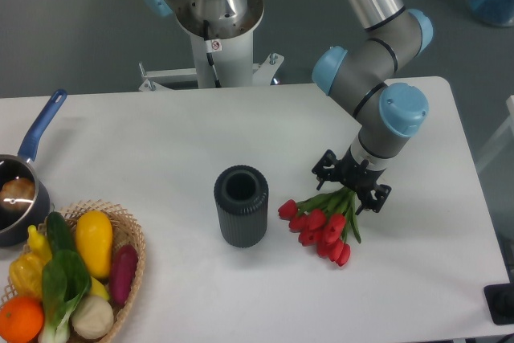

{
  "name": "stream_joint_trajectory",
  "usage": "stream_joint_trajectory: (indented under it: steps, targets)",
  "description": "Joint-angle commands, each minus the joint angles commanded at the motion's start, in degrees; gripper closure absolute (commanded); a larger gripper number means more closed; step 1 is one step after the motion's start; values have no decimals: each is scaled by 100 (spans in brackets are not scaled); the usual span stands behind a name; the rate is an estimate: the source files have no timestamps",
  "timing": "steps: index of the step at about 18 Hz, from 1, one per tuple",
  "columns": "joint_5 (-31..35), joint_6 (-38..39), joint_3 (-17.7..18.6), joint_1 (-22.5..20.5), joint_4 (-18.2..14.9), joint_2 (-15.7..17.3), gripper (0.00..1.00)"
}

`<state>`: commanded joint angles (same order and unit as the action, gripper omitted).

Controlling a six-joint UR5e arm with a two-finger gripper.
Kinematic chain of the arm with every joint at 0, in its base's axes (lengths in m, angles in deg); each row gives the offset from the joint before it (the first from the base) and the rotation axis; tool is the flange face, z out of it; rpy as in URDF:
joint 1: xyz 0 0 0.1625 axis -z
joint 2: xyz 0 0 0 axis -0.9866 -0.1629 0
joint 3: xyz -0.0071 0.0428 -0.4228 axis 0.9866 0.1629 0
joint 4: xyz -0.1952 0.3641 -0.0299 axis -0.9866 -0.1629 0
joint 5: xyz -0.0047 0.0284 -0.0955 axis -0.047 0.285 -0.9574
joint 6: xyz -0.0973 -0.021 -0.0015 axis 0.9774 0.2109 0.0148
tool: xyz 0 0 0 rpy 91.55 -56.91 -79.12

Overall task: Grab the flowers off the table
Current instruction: 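Close the gripper around the green tulip stems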

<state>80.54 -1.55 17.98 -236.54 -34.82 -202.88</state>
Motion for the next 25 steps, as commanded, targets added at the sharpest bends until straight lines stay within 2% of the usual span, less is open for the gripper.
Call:
stream_joint_trajectory:
  steps: [7,9,12,14,17,21,22,24,25]
  targets:
    - [0,-9,0,9,9,-35,1]
    - [0,-9,0,9,9,-27,10]
    - [0,-9,0,9,9,-18,35]
    - [0,-9,-9,9,9,-18,39]
    - [-9,-9,0,9,9,-9,54]
    - [-9,-9,-17,9,9,0,55]
    - [-9,0,-35,9,0,9,60]
    - [-9,26,-35,9,0,17,74]
    - [-9,26,-35,0,0,17,75]
